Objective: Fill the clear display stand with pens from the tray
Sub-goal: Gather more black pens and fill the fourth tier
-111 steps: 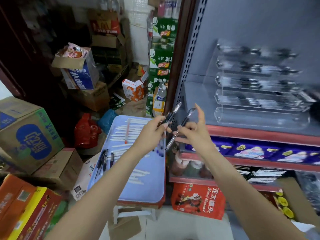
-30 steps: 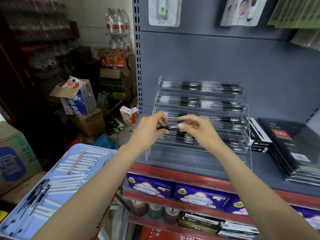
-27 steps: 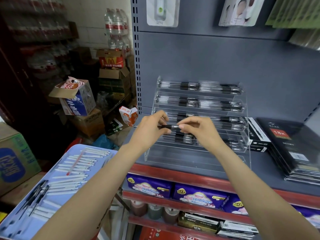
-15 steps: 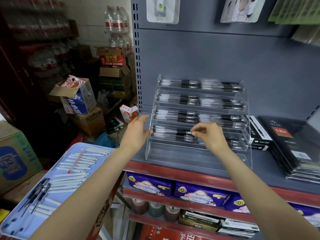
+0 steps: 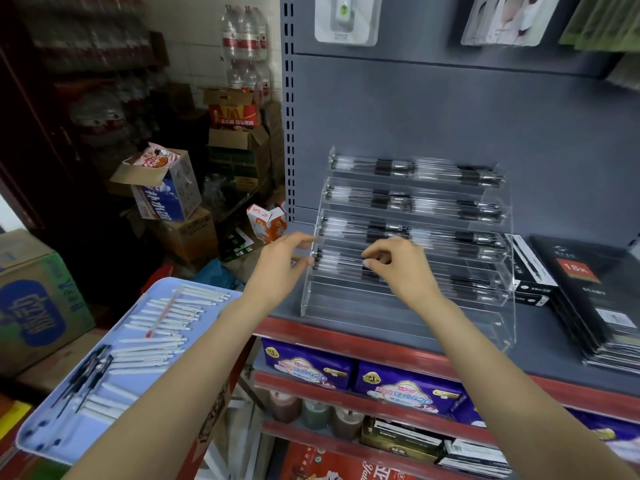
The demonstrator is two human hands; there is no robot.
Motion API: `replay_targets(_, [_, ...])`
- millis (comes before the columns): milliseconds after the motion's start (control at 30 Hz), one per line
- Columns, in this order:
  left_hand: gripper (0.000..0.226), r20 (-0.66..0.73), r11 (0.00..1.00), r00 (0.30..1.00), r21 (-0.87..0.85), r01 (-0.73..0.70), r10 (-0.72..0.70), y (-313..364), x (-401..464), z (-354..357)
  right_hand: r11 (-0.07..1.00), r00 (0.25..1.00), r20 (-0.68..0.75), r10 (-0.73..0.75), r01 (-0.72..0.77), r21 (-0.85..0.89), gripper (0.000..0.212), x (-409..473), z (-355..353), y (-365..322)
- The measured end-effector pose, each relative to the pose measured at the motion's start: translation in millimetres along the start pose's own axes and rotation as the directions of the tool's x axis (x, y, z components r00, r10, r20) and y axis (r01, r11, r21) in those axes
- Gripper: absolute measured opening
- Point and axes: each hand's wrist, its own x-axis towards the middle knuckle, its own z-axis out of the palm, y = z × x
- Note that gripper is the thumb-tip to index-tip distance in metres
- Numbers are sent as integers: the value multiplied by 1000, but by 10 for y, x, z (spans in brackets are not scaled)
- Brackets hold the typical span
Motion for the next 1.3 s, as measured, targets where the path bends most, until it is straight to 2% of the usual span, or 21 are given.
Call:
replay_targets(200, [17,-169,993,981,-84,81,-95,-285,-440,-404,963,996,40,-80,67,261,13,-191,468,-766])
replay_targets(333, [14,-230,968,941,-33,248,-249,-860,-950,-776,951,980,162,-116,63,302,16,-373,1087,-1342])
replay_targets(433, [15,-252,929,898,-11,370,-361,-1415,-1361,-1134,946,953,284,-102,5,324,20,-512,1703,-1745])
replay_targets(567, [22,-155,872,875,111,477,-459,-2244,-1876,-1652,928,898,440,-28,-140,345,29,-709,2550,-2239])
replay_targets(667, [24,10,844,875,271,463,-484,-2906,-2124,-1902,923,849,526,55,-244,299,36,-816,3119,-2529])
replay_targets(800, [31,137,824,839,324,465,-527,-3479,-2286,-2009,906,800,570,187,-365,216,39,-874,3665,-2849])
replay_targets(1033, [18,211,806,803,372,461,-557,-3657,-2159,-1939,909,799,483,359,-417,15,54,-840,4251,-3167])
replay_targets(1133, [15,236,751,751,462,472,-617,-3674,-2095,-1880,894,785,460,414,-445,-46,63,-788,4361,-3190])
replay_targets(1300, [22,204,700,698,444,559,-687,-3637,-2010,-1823,866,757,450,473,-493,-81,49,-709,4461,-3227])
